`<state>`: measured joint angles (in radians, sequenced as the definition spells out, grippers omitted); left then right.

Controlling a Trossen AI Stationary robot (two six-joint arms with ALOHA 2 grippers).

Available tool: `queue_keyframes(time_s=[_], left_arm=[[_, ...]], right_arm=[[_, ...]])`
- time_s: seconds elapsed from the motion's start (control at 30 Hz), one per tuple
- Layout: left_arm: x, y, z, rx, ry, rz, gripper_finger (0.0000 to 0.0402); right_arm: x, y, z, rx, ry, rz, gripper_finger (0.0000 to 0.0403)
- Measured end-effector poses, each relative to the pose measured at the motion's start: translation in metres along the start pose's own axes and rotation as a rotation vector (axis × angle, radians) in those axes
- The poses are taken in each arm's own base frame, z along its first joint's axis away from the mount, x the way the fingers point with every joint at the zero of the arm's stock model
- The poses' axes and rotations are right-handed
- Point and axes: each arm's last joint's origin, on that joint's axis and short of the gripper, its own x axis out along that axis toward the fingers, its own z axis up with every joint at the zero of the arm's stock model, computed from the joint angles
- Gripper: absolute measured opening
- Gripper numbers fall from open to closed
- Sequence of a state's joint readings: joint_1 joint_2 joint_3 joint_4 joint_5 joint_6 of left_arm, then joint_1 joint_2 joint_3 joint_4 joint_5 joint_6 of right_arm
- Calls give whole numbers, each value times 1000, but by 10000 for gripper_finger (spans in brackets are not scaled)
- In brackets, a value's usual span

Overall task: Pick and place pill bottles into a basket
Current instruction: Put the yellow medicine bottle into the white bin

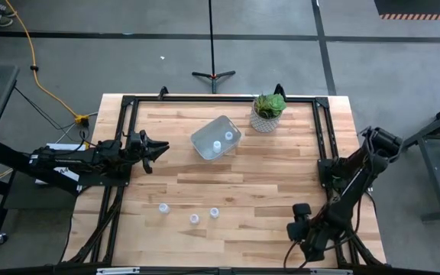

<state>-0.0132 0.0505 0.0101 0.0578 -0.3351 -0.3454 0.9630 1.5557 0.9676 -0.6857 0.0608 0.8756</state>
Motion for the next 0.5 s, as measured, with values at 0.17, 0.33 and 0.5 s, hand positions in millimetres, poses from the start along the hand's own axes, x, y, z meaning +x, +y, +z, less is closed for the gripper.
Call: queue_keyframes(time_s=[0.17, 0.33, 0.5], left_arm=[[0, 0, 0, 0, 0, 0, 120], [0, 0, 0, 0, 0, 0, 120], [0, 0, 0, 0, 0, 0, 120]], right_arm=[[10, 2, -2, 2, 46, -8, 227], [13, 2, -3, 8, 56, -16, 221], [13, 2, -3, 13, 64, -18, 199]])
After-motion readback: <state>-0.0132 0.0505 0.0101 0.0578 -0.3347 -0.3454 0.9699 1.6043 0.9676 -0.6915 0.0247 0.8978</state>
